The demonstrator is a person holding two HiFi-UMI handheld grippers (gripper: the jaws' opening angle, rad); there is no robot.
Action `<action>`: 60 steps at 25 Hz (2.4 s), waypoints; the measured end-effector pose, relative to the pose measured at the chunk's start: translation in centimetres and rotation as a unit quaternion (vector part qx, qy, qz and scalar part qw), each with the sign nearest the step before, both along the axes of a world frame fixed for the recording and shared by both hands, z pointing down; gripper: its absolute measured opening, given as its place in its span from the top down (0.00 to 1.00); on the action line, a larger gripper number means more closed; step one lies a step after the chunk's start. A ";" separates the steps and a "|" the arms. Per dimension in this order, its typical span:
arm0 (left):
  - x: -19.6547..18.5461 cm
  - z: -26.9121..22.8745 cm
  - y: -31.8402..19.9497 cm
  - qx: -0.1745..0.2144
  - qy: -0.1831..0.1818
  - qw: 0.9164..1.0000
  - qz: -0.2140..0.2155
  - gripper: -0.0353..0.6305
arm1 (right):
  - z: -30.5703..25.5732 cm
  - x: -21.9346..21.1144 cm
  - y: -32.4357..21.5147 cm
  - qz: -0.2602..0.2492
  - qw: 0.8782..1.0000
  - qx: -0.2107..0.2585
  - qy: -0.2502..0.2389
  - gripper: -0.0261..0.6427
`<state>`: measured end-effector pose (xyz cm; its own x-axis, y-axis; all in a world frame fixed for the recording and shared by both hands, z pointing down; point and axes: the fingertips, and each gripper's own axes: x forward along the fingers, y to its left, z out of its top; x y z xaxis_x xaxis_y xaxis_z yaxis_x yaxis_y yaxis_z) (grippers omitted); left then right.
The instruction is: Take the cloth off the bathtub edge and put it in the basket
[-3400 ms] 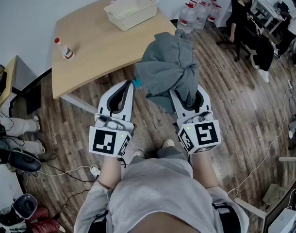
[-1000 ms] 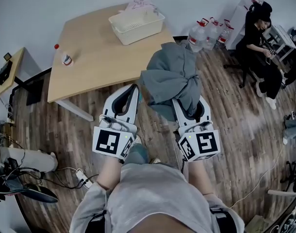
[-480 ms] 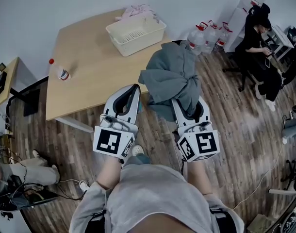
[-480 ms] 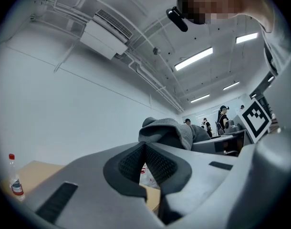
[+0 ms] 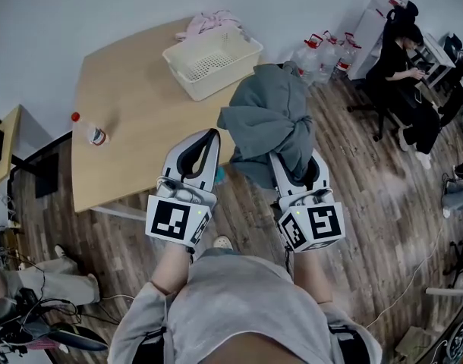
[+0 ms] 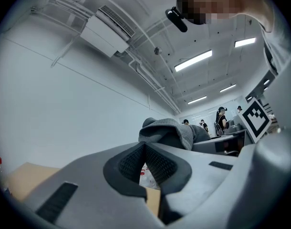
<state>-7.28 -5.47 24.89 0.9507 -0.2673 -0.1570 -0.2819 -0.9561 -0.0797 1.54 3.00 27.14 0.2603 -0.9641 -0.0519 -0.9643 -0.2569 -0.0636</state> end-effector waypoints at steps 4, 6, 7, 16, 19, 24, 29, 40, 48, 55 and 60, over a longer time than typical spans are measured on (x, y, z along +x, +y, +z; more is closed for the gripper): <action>0.0 0.9 -0.6 0.005 0.001 1.000 0.010 0.95 | 0.9 -0.2 -0.5 0.011 1.000 0.004 0.001 0.64; 0.2 1.1 -1.2 0.004 0.000 1.000 0.013 0.95 | 1.0 -0.1 -0.9 0.013 1.000 0.005 0.004 0.64; 0.3 1.2 -1.5 0.004 0.000 1.000 0.014 0.95 | 1.0 0.0 -1.0 0.015 1.000 0.005 0.003 0.64; 1.4 1.8 -2.3 0.008 -0.004 1.000 0.011 0.95 | 1.6 1.3 -2.1 0.010 1.000 0.010 0.000 0.64; 2.1 2.1 -2.8 0.010 -0.006 1.000 -0.001 0.95 | 2.0 2.3 -2.9 0.000 1.000 0.012 -0.001 0.64; 3.5 2.4 -4.2 0.015 -0.001 1.000 -0.024 0.95 | 2.5 3.8 -4.7 -0.024 1.000 0.016 0.002 0.64; 8.2 1.4 -7.3 0.009 -0.002 0.999 -0.050 0.95 | 1.4 9.1 -8.0 -0.043 0.999 0.011 -0.002 0.64; 13.1 1.2 -9.9 0.009 0.004 0.994 -0.113 0.95 | 1.0 15.4 -11.7 -0.096 0.995 0.011 0.006 0.64; 15.7 1.7 -10.3 0.008 0.010 0.987 -0.158 0.95 | 1.2 18.7 -13.2 -0.138 0.990 0.015 0.010 0.64; 17.9 2.0 -10.3 0.006 0.014 0.980 -0.198 0.95 | 1.4 21.4 -14.0 -0.177 0.984 0.013 0.014 0.64; 18.1 2.4 -10.0 0.001 0.012 0.974 -0.225 0.95 | 1.8 22.2 -14.4 -0.198 0.980 0.012 0.009 0.64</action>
<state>10.83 -15.46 27.33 0.7334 -0.6560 -0.1781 -0.6744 -0.7351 -0.0693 23.72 -11.43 28.90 -0.1343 -0.9880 -0.0760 -0.9893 0.1382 -0.0475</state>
